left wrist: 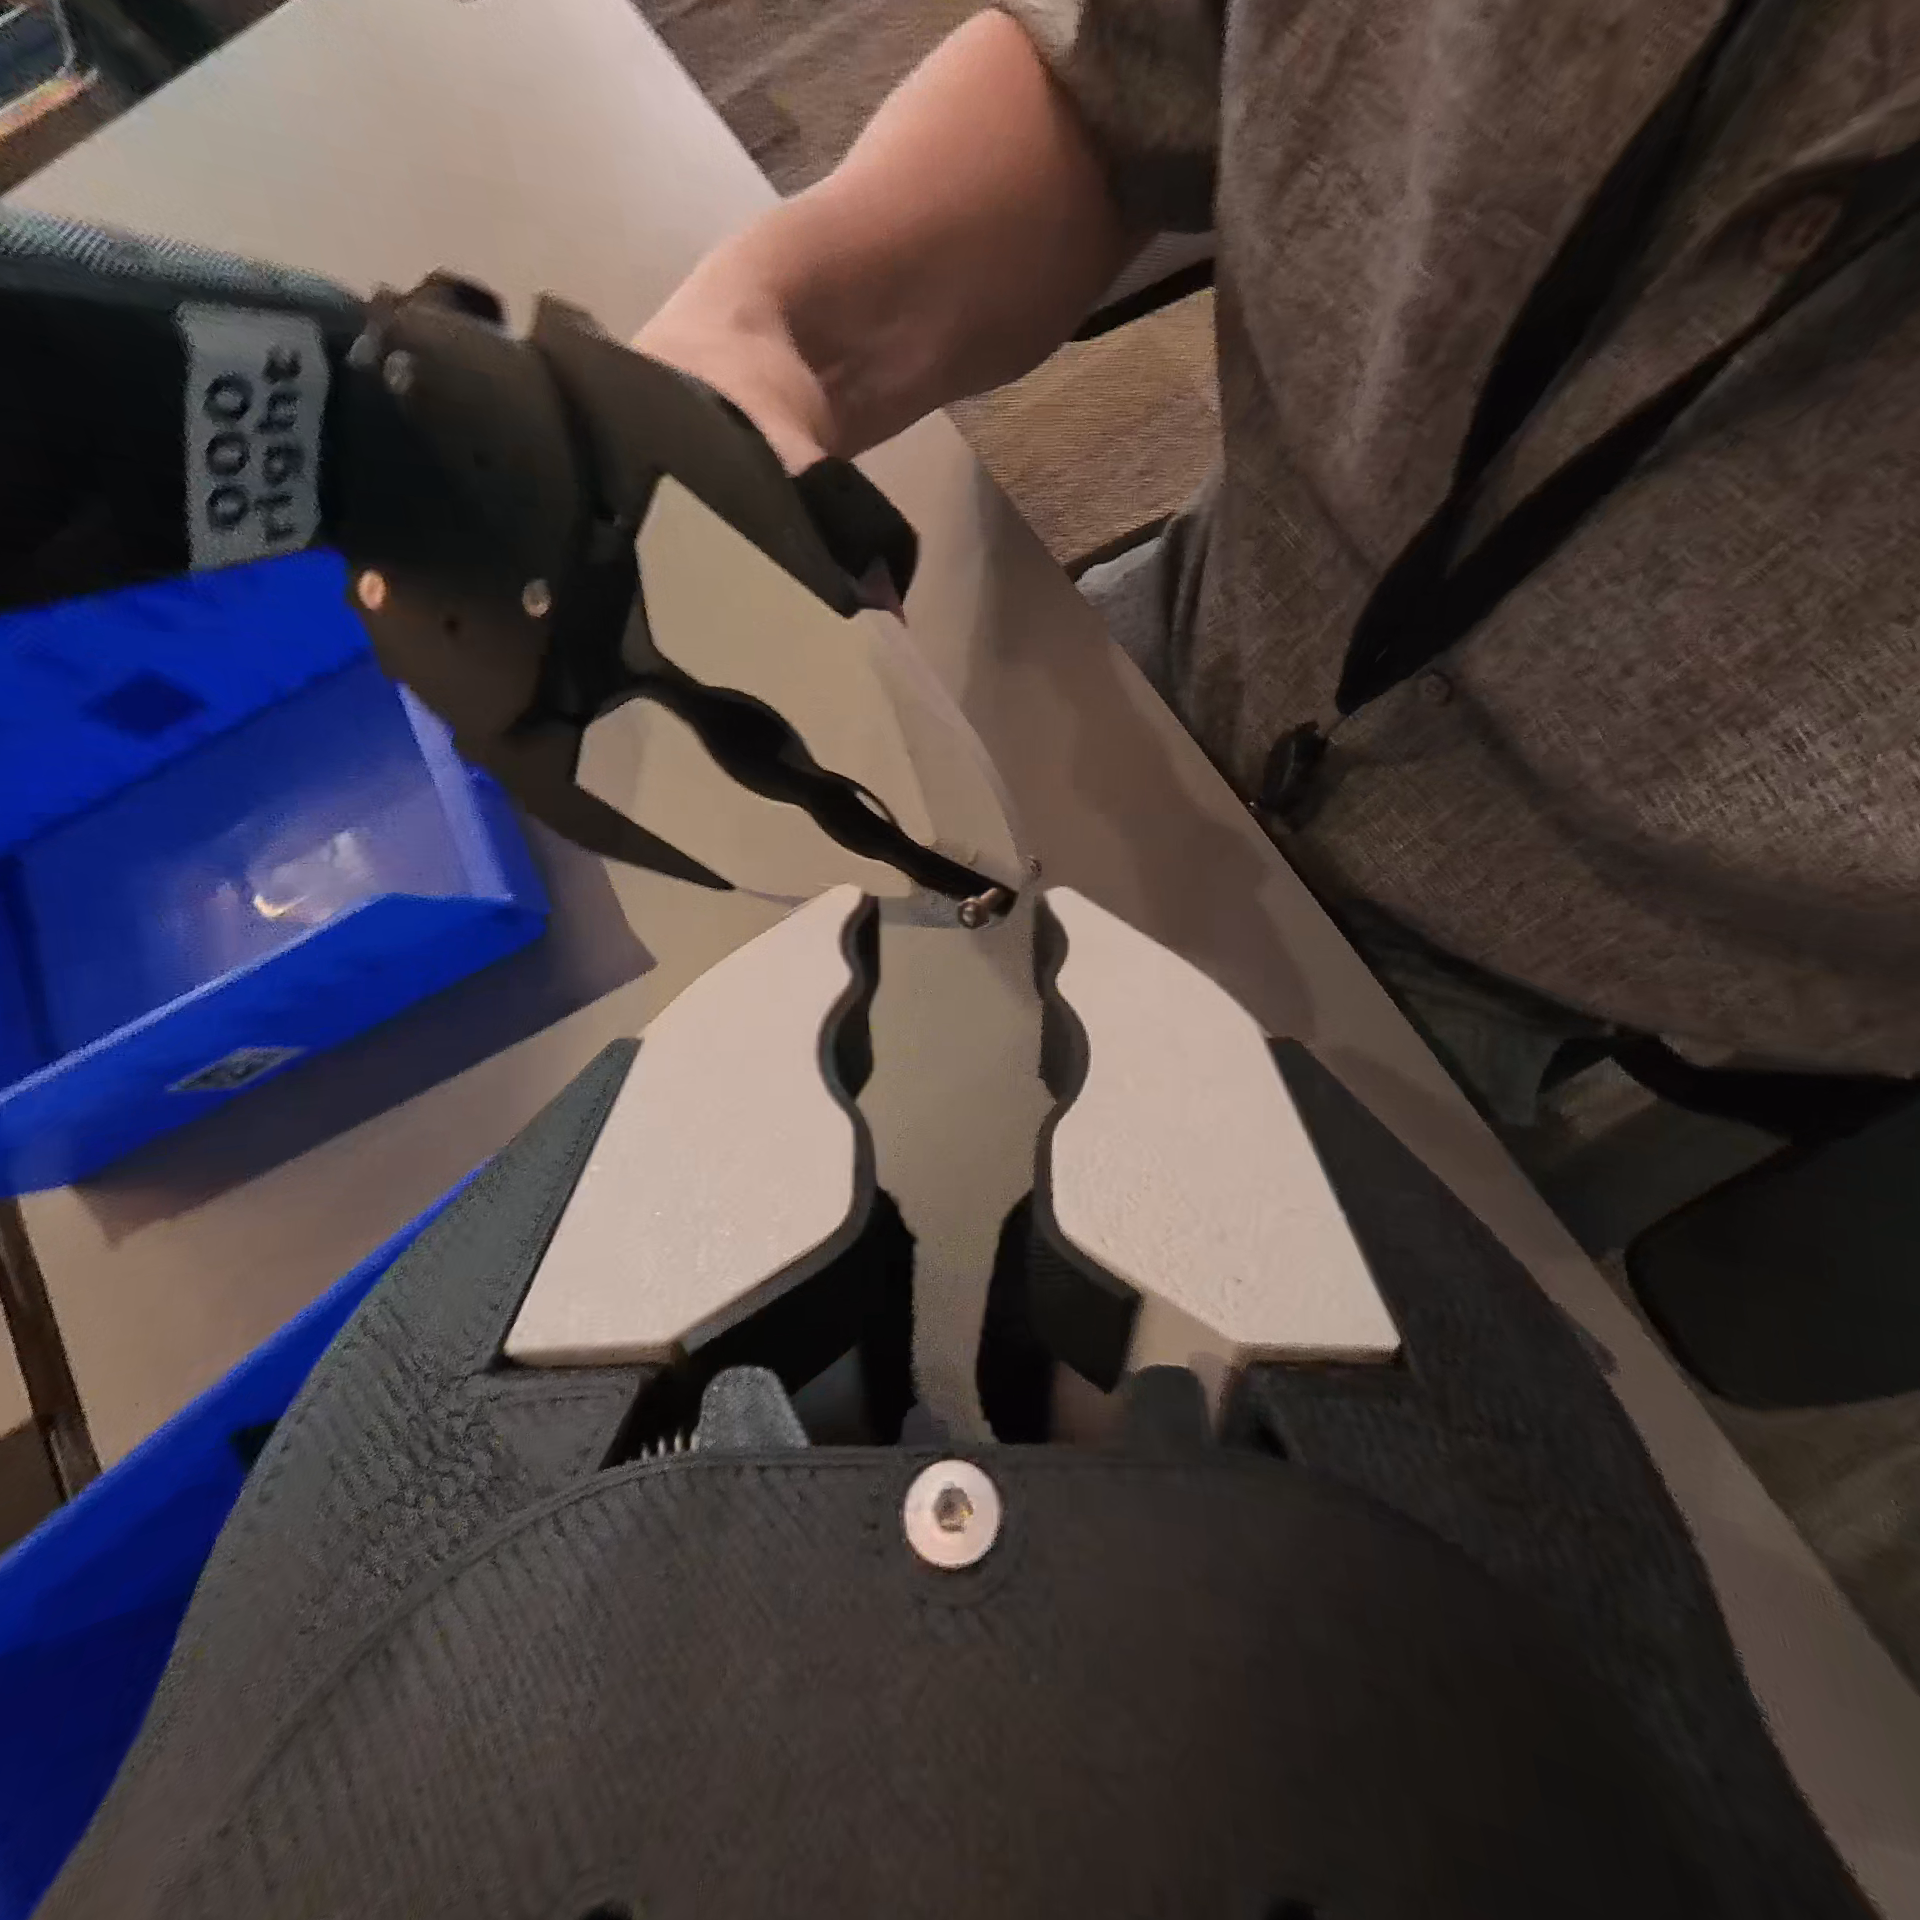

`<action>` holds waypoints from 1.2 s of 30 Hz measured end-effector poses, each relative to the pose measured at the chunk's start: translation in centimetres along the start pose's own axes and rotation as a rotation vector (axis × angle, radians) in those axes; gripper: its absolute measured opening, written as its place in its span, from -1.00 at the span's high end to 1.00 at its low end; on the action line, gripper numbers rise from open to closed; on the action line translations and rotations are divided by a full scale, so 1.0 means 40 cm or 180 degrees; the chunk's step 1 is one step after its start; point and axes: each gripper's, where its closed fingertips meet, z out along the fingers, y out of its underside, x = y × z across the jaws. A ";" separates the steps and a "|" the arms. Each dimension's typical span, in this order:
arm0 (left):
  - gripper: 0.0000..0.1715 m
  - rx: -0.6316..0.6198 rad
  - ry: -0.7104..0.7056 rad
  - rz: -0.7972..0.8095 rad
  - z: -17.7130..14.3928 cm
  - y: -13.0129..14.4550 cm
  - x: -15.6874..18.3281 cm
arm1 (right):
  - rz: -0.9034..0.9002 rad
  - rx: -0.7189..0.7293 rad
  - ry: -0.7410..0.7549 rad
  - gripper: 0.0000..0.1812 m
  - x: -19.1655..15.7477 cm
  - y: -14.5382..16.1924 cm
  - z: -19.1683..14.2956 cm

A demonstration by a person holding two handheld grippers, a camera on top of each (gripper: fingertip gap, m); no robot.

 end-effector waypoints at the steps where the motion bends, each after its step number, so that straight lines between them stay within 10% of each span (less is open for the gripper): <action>1: 0.60 0.0015 -0.0040 -0.0088 -0.006 0.000 -0.006 | -0.0064 -0.0029 0.0112 0.98 0.007 0.000 -0.002; 12: 0.77 -0.0404 -0.0368 -0.1828 -0.008 0.086 -0.045 | -0.0914 -0.0644 0.1981 0.98 0.111 0.004 -0.032; 36: 0.94 -0.0536 -0.0367 -0.1598 0.023 0.091 -0.034 | -0.1096 -0.0833 0.2197 0.98 0.122 0.003 -0.027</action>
